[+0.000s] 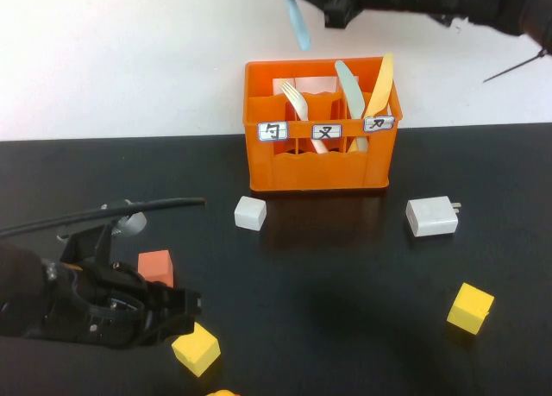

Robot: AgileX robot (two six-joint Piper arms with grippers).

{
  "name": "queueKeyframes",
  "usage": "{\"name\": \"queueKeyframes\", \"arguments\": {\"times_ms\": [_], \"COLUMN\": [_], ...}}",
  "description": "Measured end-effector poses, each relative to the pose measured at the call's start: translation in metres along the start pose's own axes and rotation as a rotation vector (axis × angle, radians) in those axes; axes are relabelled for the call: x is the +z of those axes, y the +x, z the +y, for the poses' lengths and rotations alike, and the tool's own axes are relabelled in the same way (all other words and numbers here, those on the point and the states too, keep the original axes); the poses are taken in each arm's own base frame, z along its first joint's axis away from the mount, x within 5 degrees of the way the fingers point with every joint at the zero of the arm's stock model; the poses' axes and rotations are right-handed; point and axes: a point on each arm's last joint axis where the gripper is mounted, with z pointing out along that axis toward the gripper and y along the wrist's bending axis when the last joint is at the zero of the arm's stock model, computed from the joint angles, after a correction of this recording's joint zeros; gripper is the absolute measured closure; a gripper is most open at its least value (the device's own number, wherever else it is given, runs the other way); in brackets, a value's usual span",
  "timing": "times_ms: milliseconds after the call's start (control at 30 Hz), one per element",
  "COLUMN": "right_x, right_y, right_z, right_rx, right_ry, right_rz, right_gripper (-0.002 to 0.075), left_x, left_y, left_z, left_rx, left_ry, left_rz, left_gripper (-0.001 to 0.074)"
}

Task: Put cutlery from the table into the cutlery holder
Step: Place the fork on the box

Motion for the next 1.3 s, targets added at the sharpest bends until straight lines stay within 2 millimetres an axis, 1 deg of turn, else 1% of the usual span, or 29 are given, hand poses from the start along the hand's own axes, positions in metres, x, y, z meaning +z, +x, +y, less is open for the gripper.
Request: {"name": "queueKeyframes", "arguments": {"times_ms": [267, 400, 500, 600, 700, 1100, 1233, 1300], "right_x": [0.013, 0.018, 0.020, 0.020, 0.020, 0.020, 0.019, 0.018], "right_y": [0.052, 0.073, 0.085, 0.089, 0.090, 0.091, 0.096, 0.099], "right_z": [-0.011, -0.016, -0.019, -0.022, -0.022, -0.021, -0.019, -0.018], "right_rx": [0.047, 0.066, 0.074, 0.043, 0.017, 0.011, -0.028, -0.058], "right_ry": [-0.002, 0.007, 0.025, 0.045, 0.042, 0.031, 0.006, -0.010], "right_rz": [0.088, 0.123, 0.144, 0.164, 0.168, 0.187, 0.235, 0.273], "right_gripper": [0.0601, 0.0601, 0.0601, 0.0601, 0.0601, 0.0601, 0.0574, 0.0538], "left_x": [0.000, 0.000, 0.000, 0.000, 0.000, 0.000, 0.000, 0.000], "left_y": [0.000, 0.000, 0.000, 0.000, 0.000, 0.000, 0.001, 0.001], "left_z": [0.000, 0.000, 0.000, 0.000, 0.000, 0.000, 0.000, 0.000], "left_rx": [0.018, 0.021, 0.025, 0.027, 0.030, 0.031, 0.031, 0.033], "left_ry": [0.000, 0.000, 0.000, 0.000, 0.000, 0.001, 0.004, 0.005], "left_rz": [0.000, 0.000, 0.000, 0.000, 0.000, 0.000, 0.007, 0.009], "left_gripper": [0.0736, 0.0736, 0.0736, 0.0736, 0.0736, 0.0736, 0.0736, 0.0736]}}
